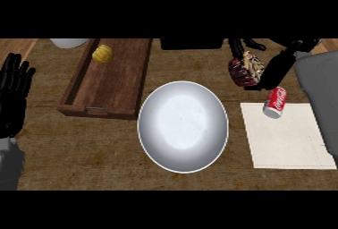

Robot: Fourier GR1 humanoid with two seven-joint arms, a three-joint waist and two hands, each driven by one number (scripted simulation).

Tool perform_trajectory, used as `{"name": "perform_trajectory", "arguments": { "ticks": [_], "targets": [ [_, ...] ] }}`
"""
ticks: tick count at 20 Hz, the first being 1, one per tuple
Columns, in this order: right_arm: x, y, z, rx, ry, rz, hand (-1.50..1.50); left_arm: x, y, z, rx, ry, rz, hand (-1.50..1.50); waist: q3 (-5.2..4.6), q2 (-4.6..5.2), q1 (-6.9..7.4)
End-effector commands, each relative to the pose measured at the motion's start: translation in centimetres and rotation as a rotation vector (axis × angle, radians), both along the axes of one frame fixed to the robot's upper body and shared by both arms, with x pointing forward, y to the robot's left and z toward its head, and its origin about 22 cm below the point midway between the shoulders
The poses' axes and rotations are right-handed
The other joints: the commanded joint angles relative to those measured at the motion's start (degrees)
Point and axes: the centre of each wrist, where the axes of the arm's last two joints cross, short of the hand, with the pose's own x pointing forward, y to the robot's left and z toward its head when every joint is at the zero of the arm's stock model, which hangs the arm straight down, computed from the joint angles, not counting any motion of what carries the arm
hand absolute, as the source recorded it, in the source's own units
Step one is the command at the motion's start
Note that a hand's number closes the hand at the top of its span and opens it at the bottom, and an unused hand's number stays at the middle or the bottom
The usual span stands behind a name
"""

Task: Pick the cupcake from the placemat and place it in the bowl

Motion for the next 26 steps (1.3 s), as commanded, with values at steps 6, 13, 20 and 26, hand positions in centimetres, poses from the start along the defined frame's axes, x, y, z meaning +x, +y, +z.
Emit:
{"name": "perform_trajectory", "arguments": {
  "ticks": [6,13,20,26],
  "targets": [
    [-6.0,5.7,-6.3,-0.086,-0.043,-0.069,1.50,1.0,-0.8,1.0,-0.003,-0.017,-0.020,0.00,0.08,0.79,1.36],
    [-6.1,8.5,-13.5,-0.120,0.142,-0.198,-1.50,0.4,-0.1,1.1,0.002,-0.019,-0.040,0.00,0.08,1.03,2.15],
    [-6.1,9.8,-15.8,0.183,0.294,-0.182,-1.50,1.7,-1.1,0.7,0.002,-0.016,-0.020,0.00,0.10,1.05,1.76],
    [-3.1,5.4,-13.8,0.478,0.192,-0.327,-1.50,0.4,-1.8,0.6,-0.001,-0.034,-0.027,0.00,0.13,1.09,2.25]
  ]
}}
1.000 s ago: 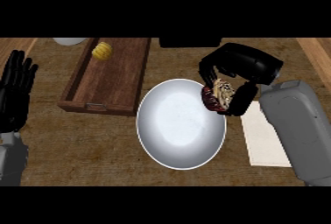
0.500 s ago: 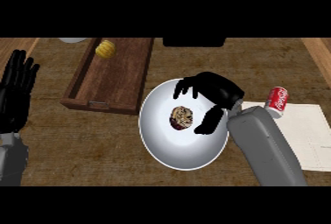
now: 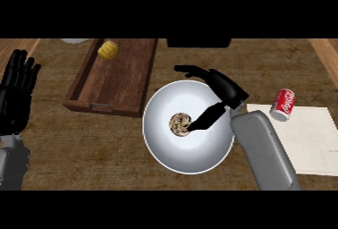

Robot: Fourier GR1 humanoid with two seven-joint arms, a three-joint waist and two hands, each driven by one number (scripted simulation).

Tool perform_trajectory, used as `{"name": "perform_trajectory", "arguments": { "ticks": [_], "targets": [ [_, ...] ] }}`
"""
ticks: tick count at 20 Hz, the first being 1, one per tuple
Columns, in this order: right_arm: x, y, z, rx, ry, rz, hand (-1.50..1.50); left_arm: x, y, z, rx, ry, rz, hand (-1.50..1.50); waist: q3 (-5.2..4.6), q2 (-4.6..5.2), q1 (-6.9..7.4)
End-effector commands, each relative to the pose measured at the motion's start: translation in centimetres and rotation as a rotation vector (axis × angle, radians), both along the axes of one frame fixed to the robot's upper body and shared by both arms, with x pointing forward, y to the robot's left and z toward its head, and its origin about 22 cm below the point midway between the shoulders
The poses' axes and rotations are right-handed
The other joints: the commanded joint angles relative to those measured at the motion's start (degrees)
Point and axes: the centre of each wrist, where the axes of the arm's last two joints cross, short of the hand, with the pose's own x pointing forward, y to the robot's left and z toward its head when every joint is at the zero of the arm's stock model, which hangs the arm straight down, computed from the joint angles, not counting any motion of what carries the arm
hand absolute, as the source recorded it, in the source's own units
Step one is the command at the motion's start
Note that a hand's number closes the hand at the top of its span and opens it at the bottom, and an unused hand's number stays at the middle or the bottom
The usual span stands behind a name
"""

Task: Pick the cupcake from the placemat and place it in the bowl

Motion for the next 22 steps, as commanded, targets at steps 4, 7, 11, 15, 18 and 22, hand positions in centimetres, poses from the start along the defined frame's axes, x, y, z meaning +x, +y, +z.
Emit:
{"name": "perform_trajectory", "arguments": {
  "ticks": [4,7,11,15,18,22],
  "targets": [
    [2.7,-5.8,2.5,0.191,-0.024,-0.213,-1.50,0.1,-0.6,0.2,-0.007,-0.005,0.004,0.00,-0.01,-0.02,-0.14],
    [4.9,-9.9,3.5,0.273,0.014,-0.295,-1.50,0.8,-0.3,-0.7,-0.003,0.010,-0.009,0.00,-0.01,0.41,0.16],
    [4.8,-16.8,1.7,0.318,0.016,-0.325,-1.50,0.1,-1.0,-0.1,-0.001,0.009,-0.012,0.00,0.05,0.31,0.70],
    [5.8,-20.7,3.6,0.372,0.002,-0.335,-1.50,0.2,-0.3,0.8,0.000,-0.023,-0.027,0.00,0.06,0.50,1.39],
    [4.5,-24.5,1.8,0.379,0.022,-0.318,-1.50,1.0,-1.6,0.0,-0.010,-0.024,-0.024,0.00,0.10,0.86,1.50],
    [4.1,-27.2,2.7,0.375,0.043,-0.327,-1.50,1.3,-2.2,0.7,-0.013,-0.013,-0.066,0.00,0.19,1.44,2.72]
  ]
}}
